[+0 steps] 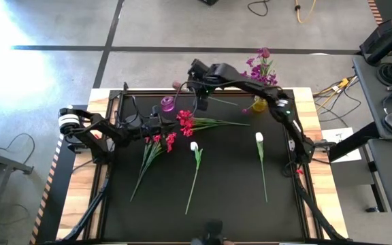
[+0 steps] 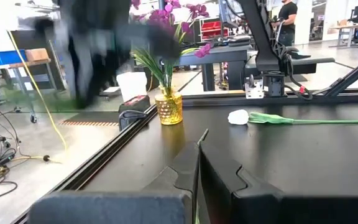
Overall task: Sort flowers into vase by color
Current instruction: Put the red tulip into the yellow vase
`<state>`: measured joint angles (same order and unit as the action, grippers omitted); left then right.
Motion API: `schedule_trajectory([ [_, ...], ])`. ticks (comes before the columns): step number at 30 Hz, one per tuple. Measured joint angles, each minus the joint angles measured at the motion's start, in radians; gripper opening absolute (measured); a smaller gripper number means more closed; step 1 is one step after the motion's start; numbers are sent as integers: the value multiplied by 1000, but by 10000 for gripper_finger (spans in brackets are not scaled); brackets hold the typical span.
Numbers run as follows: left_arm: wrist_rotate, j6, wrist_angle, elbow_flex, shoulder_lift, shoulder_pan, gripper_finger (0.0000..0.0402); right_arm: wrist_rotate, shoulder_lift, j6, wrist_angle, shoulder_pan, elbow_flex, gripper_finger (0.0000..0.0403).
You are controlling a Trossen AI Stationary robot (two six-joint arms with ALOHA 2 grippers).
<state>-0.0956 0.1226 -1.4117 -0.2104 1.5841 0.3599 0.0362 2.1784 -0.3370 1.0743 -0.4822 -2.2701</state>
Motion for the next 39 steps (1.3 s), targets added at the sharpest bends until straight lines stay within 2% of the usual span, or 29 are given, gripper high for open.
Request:
schedule_trajectory([
  [5, 0, -3, 0, 2, 0, 0, 0, 146, -213, 26, -171, 64, 153, 13],
  [9, -1, -4, -1, 2, 0, 0, 0, 301, -425, 26, -402, 122, 394, 13],
  [15, -1, -4, -1, 2, 0, 0, 0, 571, -745, -27, -867, 168, 787, 12],
  [20, -1, -5, -1, -2, 0, 0, 0, 697, -959, -88, -1191, 173, 1035, 12],
  [24, -1, -5, -1, -5, 0, 0, 0, 775, -1081, -161, -1356, 165, 1180, 12],
  [31, -1, -5, -1, -11, 0, 0, 0, 806, -1199, -234, -1506, 112, 1336, 12],
  [36, -1, -4, -2, -12, 0, 0, 0, 806, -1223, -253, -1525, 68, 1346, 12],
  [39, -1, -3, -1, -12, 0, 0, 0, 805, -1220, -299, -1528, 66, 1308, 12],
])
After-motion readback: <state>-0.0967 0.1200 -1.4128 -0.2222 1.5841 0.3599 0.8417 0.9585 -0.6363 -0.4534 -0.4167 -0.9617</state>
